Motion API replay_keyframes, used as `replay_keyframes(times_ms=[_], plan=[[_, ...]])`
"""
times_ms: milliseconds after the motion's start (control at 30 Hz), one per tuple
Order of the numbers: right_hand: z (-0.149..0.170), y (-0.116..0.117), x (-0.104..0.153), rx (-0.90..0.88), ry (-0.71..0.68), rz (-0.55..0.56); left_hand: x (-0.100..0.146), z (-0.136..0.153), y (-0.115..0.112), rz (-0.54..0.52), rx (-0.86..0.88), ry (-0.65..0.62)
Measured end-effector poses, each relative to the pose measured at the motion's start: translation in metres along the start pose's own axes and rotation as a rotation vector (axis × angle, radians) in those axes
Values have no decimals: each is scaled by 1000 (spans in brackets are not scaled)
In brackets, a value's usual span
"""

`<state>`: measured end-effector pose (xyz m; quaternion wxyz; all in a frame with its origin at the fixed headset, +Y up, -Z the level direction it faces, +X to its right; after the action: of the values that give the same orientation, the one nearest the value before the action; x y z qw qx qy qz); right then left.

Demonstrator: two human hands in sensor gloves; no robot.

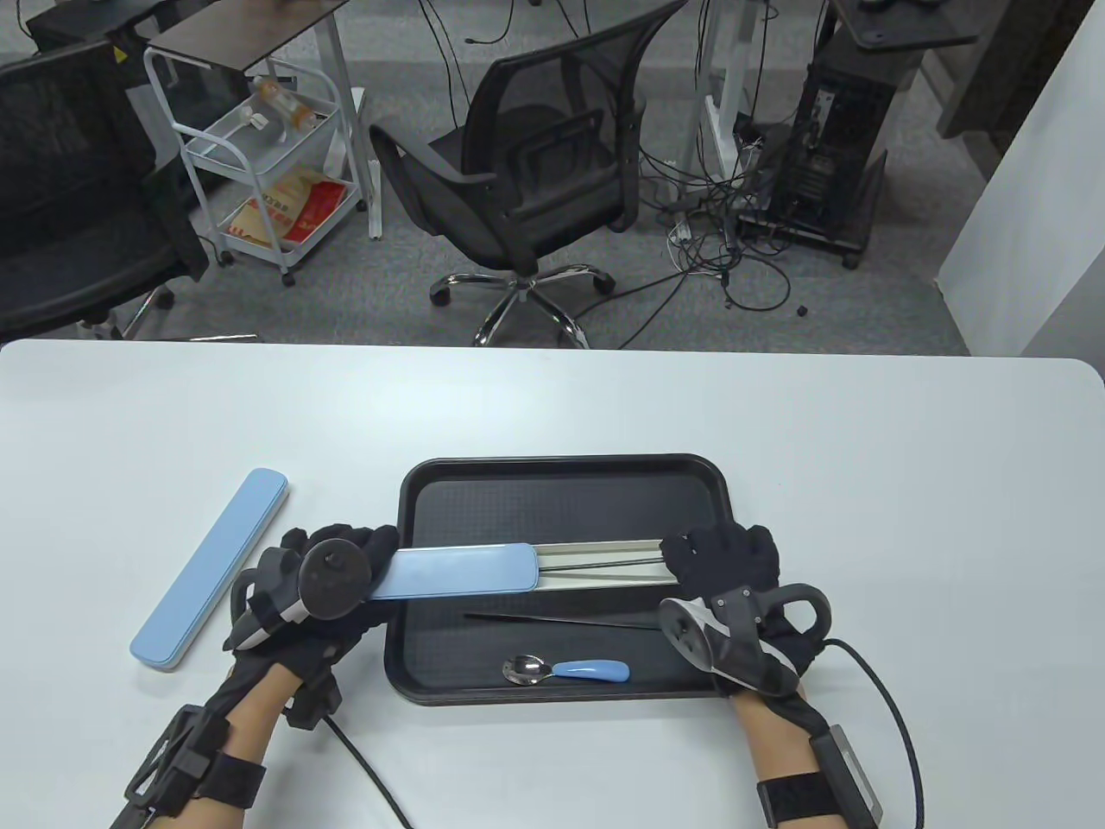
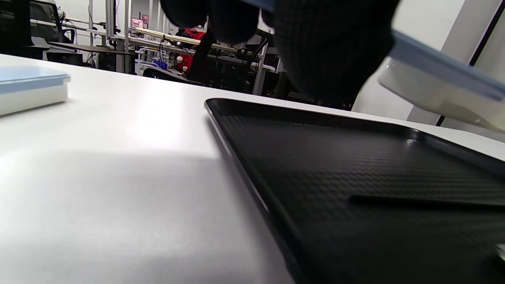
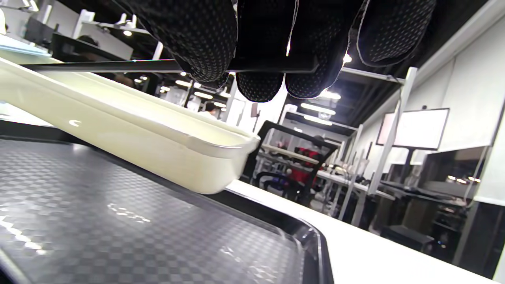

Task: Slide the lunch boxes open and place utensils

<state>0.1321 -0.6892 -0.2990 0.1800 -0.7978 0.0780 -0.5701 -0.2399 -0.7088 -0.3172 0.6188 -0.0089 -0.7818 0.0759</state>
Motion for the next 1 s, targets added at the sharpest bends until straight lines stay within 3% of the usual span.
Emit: replay_keyframes(times_ms=[200,533,733,1000], plan=[[-19,-3,-2,10,-54,-3,0,-6,0,-3,4,-15],[-21,-2,-1,-27,-56,-2,0,-2,0,16,38,-7],[-17,-14,-1,-86,-35,73,0,5,1,16,69,40],[-17,-13,-1,-106,-31,39,0,16,4,-3,113,115]])
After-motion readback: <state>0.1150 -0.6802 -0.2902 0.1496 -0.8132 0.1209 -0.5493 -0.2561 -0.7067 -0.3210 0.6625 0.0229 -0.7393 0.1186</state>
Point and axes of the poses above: the tracker on the back of each hand, its own z axis roughly to the little-finger side, its own x axis roughly from the fingertips to the wrist, y = z × x, the point moved 1 cm from there along -x, roughly from the wrist to the fingertips, and after that the axes turned 5 degrees about -x, right-handed, at the moved point
